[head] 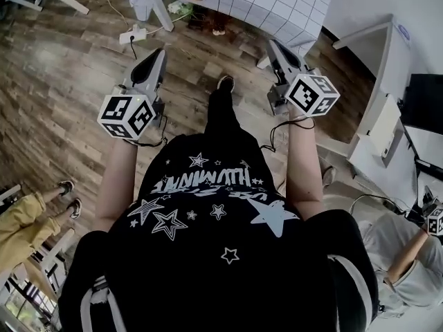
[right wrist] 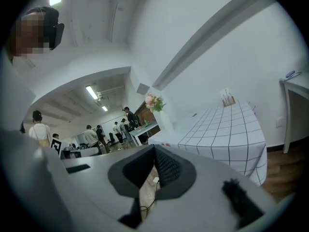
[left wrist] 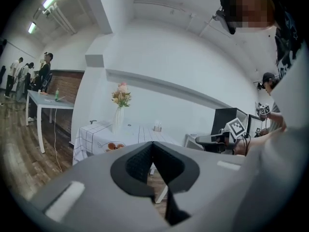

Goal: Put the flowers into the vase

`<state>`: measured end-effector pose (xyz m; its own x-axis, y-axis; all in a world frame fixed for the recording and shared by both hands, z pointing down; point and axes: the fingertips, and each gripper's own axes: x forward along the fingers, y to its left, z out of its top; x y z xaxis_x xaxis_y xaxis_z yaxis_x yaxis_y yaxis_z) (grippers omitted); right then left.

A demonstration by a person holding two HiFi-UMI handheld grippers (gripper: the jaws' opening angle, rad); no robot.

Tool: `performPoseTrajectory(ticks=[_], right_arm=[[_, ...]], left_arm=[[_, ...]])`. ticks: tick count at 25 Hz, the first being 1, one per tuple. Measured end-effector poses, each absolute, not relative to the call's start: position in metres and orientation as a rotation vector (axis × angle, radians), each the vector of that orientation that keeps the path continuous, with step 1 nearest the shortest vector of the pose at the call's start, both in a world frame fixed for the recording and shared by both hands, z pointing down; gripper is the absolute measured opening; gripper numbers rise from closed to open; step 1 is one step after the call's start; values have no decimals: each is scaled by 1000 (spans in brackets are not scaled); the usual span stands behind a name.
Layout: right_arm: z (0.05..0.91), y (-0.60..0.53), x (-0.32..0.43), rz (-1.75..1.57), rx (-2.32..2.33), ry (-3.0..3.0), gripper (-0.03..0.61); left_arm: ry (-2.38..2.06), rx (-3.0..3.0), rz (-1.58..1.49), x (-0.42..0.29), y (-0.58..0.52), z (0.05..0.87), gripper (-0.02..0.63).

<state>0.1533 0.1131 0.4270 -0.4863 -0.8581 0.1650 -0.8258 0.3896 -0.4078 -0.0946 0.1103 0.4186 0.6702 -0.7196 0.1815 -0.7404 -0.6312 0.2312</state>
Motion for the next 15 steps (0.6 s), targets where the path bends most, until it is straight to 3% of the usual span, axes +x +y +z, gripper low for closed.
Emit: performPoseTrajectory(ticks=[15], right_arm=[[425, 217, 91, -622, -1566, 2670, 12]], left_arm=[[-1072, 2682, 122, -108, 217, 426, 8]])
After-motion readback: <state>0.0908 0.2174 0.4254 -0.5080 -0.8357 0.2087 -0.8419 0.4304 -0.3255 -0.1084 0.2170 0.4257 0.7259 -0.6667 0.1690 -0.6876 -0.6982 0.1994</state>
